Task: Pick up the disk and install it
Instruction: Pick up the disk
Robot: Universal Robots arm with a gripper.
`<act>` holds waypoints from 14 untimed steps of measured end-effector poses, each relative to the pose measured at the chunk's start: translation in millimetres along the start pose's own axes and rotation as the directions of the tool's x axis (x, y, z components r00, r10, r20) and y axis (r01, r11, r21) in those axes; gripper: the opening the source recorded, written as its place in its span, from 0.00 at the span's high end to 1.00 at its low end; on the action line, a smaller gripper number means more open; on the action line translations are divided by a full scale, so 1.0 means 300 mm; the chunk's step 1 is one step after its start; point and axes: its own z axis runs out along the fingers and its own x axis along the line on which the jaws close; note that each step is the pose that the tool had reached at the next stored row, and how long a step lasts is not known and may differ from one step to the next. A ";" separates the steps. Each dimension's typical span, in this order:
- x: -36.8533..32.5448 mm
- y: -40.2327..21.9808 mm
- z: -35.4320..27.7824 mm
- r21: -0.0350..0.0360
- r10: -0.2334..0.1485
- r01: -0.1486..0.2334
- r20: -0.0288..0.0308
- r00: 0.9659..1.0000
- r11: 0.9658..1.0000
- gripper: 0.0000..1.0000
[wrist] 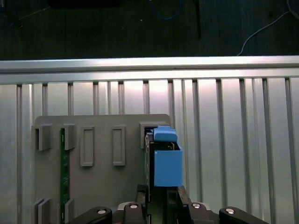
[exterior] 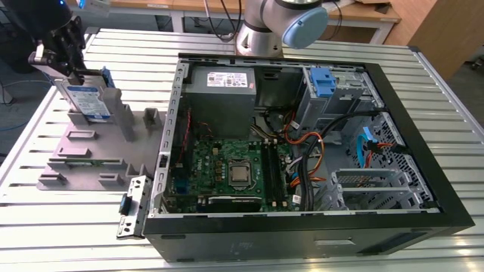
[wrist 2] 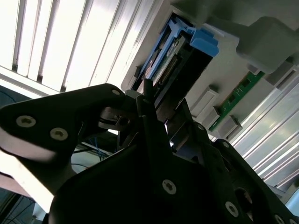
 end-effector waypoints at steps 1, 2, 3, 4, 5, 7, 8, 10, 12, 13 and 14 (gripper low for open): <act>0.002 0.000 0.000 0.000 0.000 0.000 0.000 1.000 1.000 0.65; 0.004 -0.001 0.000 0.000 0.000 0.000 0.000 1.000 1.000 0.65; 0.006 -0.001 0.000 0.000 0.000 0.000 0.000 1.000 1.000 0.65; 0.007 -0.001 -0.001 0.000 0.000 0.000 0.000 1.000 1.000 0.65; 0.008 -0.001 -0.001 0.000 0.000 0.000 0.000 1.000 1.000 0.65; 0.008 -0.001 -0.001 0.000 0.000 0.000 0.000 1.000 1.000 0.65; 0.008 -0.001 -0.001 0.000 0.000 0.000 0.000 1.000 1.000 0.65; 0.009 -0.001 -0.001 0.000 0.000 0.000 0.000 1.000 1.000 0.65; 0.009 -0.001 -0.001 0.000 0.000 0.000 0.000 1.000 1.000 0.65; 0.009 -0.001 -0.001 0.000 0.000 0.000 0.000 1.000 1.000 0.65; 0.009 -0.001 -0.001 0.000 0.000 0.000 0.000 1.000 1.000 0.65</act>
